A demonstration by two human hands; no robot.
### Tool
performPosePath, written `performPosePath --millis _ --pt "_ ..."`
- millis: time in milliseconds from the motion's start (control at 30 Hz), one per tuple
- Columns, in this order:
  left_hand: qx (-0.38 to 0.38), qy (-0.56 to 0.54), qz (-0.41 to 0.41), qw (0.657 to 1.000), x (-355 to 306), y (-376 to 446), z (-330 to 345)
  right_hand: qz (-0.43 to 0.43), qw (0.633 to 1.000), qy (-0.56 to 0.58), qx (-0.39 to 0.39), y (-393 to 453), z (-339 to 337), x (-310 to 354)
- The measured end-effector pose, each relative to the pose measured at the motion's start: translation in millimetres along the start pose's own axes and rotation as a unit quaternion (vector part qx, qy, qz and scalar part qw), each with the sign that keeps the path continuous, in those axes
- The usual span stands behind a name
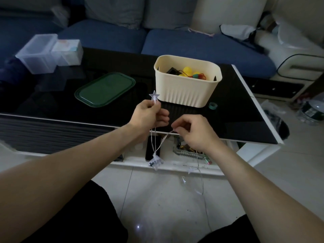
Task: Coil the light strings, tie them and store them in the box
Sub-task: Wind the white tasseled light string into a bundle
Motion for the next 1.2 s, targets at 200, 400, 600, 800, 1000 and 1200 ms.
performPosePath --millis 200,400,600,800,1000,1200 --pt "0.052 0.07 -0.013 0.996 14 -2 9 -0.043 0.998 0.041 -0.009 -5 -2 12" --pt "0.115 0.219 -0.011 0.969 27 -6 24 -0.068 0.997 0.03 -0.011 -6 8 16" --pt "0.122 0.248 -0.057 0.959 35 -2 22 -0.083 0.99 0.035 -0.105 -5 5 17" --pt "0.049 0.158 -0.135 0.977 37 -2 3 0.129 0.991 0.039 -0.02 -2 17 -21" --pt "-0.017 0.018 -0.176 0.984 29 1 -9 0.295 0.882 0.209 0.302 -26 64 -41" --pt "-0.054 0.001 -0.152 0.987 25 2 -16 0.235 0.86 0.402 0.207 -8 50 -19"
Point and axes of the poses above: each hand's wrist, its own y-axis towards the middle knuckle, its own z-axis out of the palm, x = y × z, the point moved 8 cm from there along y, towards the middle knuckle, and after that the axes turned 6 degrees about z, right-handed, at the moved point
